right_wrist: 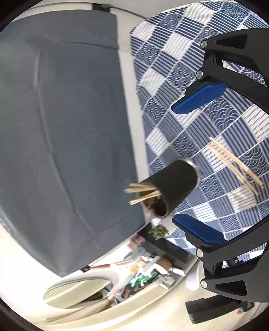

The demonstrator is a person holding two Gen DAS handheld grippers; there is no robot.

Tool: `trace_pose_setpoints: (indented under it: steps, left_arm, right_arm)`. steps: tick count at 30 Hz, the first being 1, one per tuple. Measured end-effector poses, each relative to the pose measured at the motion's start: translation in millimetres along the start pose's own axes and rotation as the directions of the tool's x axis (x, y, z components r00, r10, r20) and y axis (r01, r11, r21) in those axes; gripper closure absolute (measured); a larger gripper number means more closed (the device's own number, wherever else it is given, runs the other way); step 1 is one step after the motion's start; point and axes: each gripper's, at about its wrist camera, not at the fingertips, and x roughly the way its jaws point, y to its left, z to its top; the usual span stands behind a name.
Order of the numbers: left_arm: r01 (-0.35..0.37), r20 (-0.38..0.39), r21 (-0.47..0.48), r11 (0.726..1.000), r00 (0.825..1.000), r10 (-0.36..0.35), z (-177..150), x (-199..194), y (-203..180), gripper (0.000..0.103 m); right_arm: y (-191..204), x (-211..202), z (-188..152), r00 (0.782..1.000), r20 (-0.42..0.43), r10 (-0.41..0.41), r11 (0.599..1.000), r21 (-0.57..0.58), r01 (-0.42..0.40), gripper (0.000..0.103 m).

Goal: Organize utensils
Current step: 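Move both grippers back down to the remaining loose sticks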

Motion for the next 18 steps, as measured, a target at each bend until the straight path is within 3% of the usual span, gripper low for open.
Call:
trace_pose_setpoints:
  steps: [6,10,18]
  left_arm:
    - [0.008,-0.073,0.005,1.0,0.997,-0.008,-18.0,26.0,3.4,0.006]
    - [-0.024,-0.129,0.057,0.998,0.991,0.031,-24.1,50.2,2.9,0.006]
    - [0.01,-0.251,0.177,0.984,0.967,0.035,-31.6,88.2,5.0,0.006]
  right_arm:
    - [-20.8,20.2,-25.2,0.997,-0.066,-0.035,0.999,0.014,0.036,0.01]
    - [-34.6,39.1,-40.6,0.992,-0.114,-0.061,0.996,0.051,0.067,0.01]
    - [-39.3,83.1,-67.5,0.964,-0.226,-0.139,0.983,0.082,0.161,0.01]
